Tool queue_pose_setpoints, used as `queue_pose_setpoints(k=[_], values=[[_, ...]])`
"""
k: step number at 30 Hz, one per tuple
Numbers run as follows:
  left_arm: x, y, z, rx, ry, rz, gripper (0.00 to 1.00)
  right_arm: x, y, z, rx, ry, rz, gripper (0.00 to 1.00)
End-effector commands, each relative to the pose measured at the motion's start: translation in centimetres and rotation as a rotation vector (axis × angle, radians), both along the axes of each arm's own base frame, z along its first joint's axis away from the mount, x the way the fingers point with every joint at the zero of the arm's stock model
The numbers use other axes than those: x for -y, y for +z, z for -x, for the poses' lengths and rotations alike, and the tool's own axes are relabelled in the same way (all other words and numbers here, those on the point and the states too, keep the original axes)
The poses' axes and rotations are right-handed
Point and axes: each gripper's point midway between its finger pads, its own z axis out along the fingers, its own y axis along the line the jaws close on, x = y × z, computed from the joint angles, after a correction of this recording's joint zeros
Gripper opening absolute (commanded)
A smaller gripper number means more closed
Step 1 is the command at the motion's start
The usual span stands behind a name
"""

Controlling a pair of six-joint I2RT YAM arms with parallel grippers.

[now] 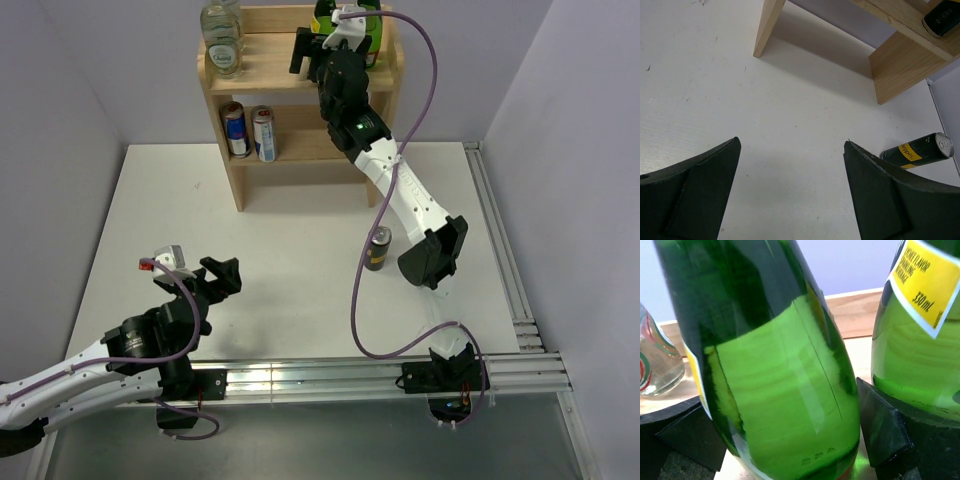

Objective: Place and organize the beverage onto the shelf

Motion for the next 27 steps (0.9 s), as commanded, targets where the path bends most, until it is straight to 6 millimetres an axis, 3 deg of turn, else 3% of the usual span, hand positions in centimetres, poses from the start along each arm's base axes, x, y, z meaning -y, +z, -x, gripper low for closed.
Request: queue_pose_setpoints(k=[1,7,27], values=[[-0.1,0.2,0.1,0.006,-0.001,0.01,0.9,0.5,0.2,-0.5,0.019,-0.016,-0.033,1.0],[0.0,0.1,0.0,0.005,0.002,0.005,0.9,0.8,-0.2,0.0,0.002,-0.021,-0.024,1.0],[-0.2,0.2,0.0,0.009,0.007,0.012,0.89,1.8,-1.4,4.6,-0.061,0.001,-0.02,1.0]])
